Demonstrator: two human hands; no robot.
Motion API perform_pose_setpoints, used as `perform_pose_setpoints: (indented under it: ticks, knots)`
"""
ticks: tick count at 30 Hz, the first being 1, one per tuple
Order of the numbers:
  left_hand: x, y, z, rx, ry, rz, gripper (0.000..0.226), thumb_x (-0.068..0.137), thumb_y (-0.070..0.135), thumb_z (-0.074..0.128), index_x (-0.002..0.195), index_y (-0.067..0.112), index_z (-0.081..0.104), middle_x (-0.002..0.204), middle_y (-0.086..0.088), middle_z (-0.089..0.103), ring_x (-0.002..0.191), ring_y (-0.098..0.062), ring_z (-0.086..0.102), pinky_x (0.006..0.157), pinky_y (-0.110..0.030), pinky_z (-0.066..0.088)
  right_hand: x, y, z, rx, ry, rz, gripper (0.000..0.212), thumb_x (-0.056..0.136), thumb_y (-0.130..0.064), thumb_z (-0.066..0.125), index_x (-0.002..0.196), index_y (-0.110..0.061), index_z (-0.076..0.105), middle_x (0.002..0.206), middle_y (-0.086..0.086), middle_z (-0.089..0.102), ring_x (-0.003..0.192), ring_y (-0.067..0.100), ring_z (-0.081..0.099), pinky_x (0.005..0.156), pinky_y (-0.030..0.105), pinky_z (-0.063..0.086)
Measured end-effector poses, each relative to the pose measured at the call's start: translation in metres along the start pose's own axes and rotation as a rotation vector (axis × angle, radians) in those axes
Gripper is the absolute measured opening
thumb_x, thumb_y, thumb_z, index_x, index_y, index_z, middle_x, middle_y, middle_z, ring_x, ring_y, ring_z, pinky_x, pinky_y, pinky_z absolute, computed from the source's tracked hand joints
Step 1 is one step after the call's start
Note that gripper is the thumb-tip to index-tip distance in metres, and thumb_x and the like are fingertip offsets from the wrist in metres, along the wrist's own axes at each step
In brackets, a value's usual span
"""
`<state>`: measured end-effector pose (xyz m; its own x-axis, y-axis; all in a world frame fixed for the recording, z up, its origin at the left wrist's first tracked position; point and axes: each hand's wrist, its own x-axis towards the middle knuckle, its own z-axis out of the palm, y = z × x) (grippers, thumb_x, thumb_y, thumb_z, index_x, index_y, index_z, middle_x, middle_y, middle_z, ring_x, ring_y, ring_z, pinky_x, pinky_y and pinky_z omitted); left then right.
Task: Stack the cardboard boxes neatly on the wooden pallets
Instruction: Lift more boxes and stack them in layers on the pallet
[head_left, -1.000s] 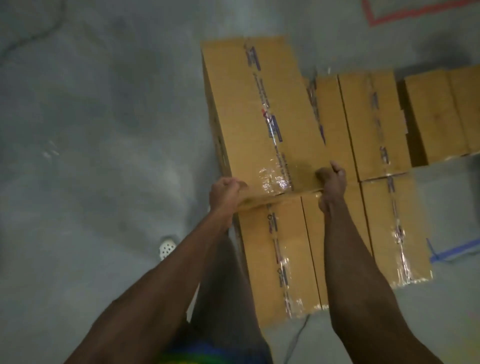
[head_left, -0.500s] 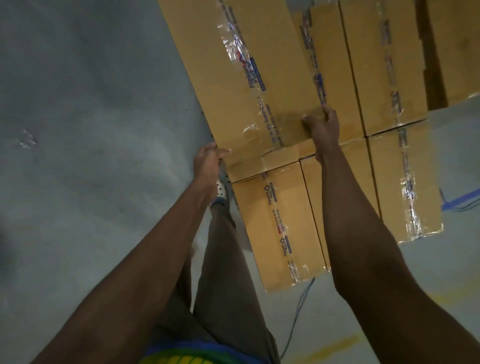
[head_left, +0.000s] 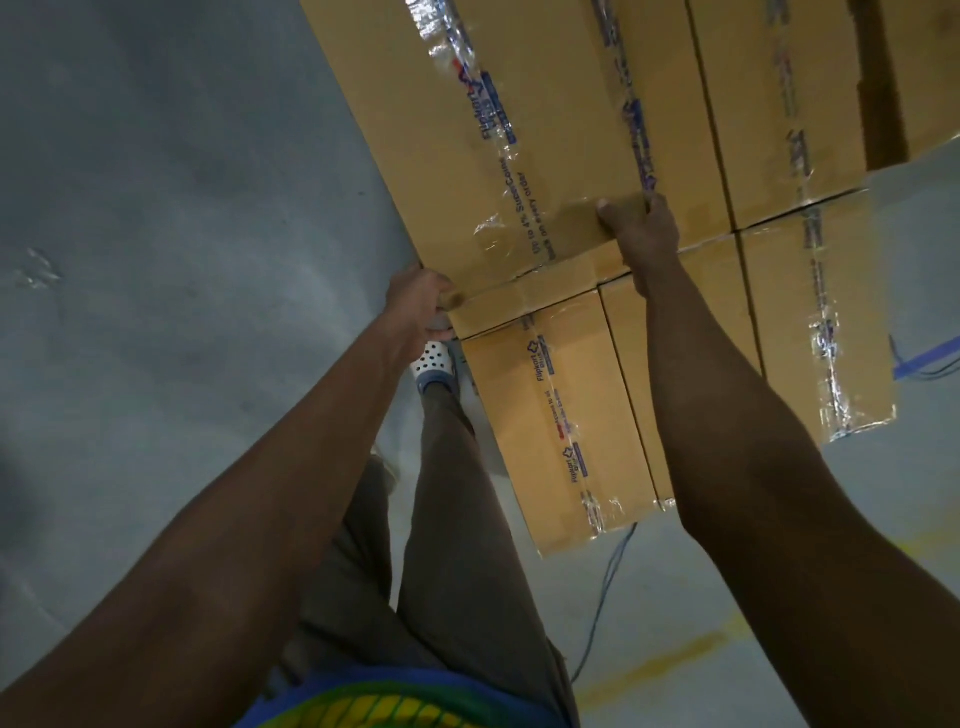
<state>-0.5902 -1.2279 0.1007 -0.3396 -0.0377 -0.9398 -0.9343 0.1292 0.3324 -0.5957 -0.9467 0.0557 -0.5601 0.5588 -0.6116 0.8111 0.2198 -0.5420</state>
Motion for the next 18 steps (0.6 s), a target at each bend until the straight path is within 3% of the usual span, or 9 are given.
perform_pose_setpoints:
  ticks: [3,6,8,10,12,15,18]
  knots:
    - [-0.005,-0.005,-0.001,0.041,0.048,-0.024,0.014,0.096,0.007,0.052,0.107,0.006,0.061,0.106,-0.011,0.060,0.096,-0.031,0.065,0.076,-0.047,0.061,-0.001,0.003,-0.009,0.037,-0.020,0.033,0.080,0.076,-0.058,0.071,0.143,-0.019,0.053,0.139,0.003,0.056,0.121,0.023,0.056,0.101,0.049,0.052]
    - [-0.010,-0.012,-0.002,0.048,0.062,0.001,0.028,0.093,0.005,0.049,0.117,-0.004,0.061,0.111,-0.016,0.065,0.097,-0.033,0.071,0.072,-0.046,0.063,-0.007,0.008,-0.015,0.114,-0.064,0.040,0.068,0.087,-0.049,0.066,0.148,-0.023,0.049,0.140,0.001,0.056,0.120,0.022,0.058,0.086,0.038,0.055]
    - [-0.011,-0.018,0.001,0.045,0.074,0.022,0.035,0.091,0.001,0.048,0.124,-0.004,0.058,0.112,-0.016,0.066,0.098,-0.033,0.072,0.075,-0.049,0.063,-0.010,0.012,-0.018,0.156,-0.088,0.037,0.058,0.095,-0.041,0.059,0.149,-0.025,0.048,0.128,-0.002,0.061,0.112,0.023,0.064,0.075,0.035,0.052]
    - [-0.010,-0.027,0.004,0.025,0.084,0.052,0.035,0.090,-0.001,0.047,0.123,-0.004,0.059,0.114,-0.019,0.067,0.099,-0.032,0.072,0.074,-0.049,0.063,-0.008,0.020,-0.019,0.195,-0.093,0.052,0.048,0.100,-0.028,0.049,0.149,-0.027,0.048,0.129,-0.003,0.060,0.107,0.022,0.066,0.075,0.036,0.052]
    - [-0.010,-0.040,0.006,-0.001,0.097,0.091,0.032,0.091,-0.002,0.046,0.119,-0.003,0.062,0.110,-0.018,0.069,0.103,-0.031,0.070,0.074,-0.046,0.063,-0.004,0.030,-0.018,0.207,-0.102,0.042,0.053,0.100,-0.009,0.041,0.150,-0.028,0.046,0.142,0.000,0.052,0.111,0.025,0.065,0.078,0.037,0.053]
    - [-0.011,-0.058,0.009,0.004,0.042,0.142,0.037,0.092,-0.007,0.044,0.115,0.009,0.067,0.098,-0.003,0.066,0.109,-0.025,0.068,0.088,-0.047,0.060,-0.004,0.041,-0.018,0.200,-0.103,-0.019,0.060,0.099,0.001,0.039,0.151,-0.027,0.044,0.153,0.006,0.043,0.113,0.029,0.064,0.068,0.032,0.053]
    - [-0.006,-0.072,0.005,0.047,-0.035,0.169,0.058,0.096,-0.006,0.038,0.131,0.033,0.062,0.118,0.012,0.063,0.110,-0.018,0.067,0.083,-0.039,0.061,-0.008,0.048,-0.017,0.185,-0.072,-0.058,0.058,0.099,-0.005,0.032,0.151,-0.029,0.044,0.147,0.005,0.051,0.095,0.022,0.071,0.062,0.030,0.053]
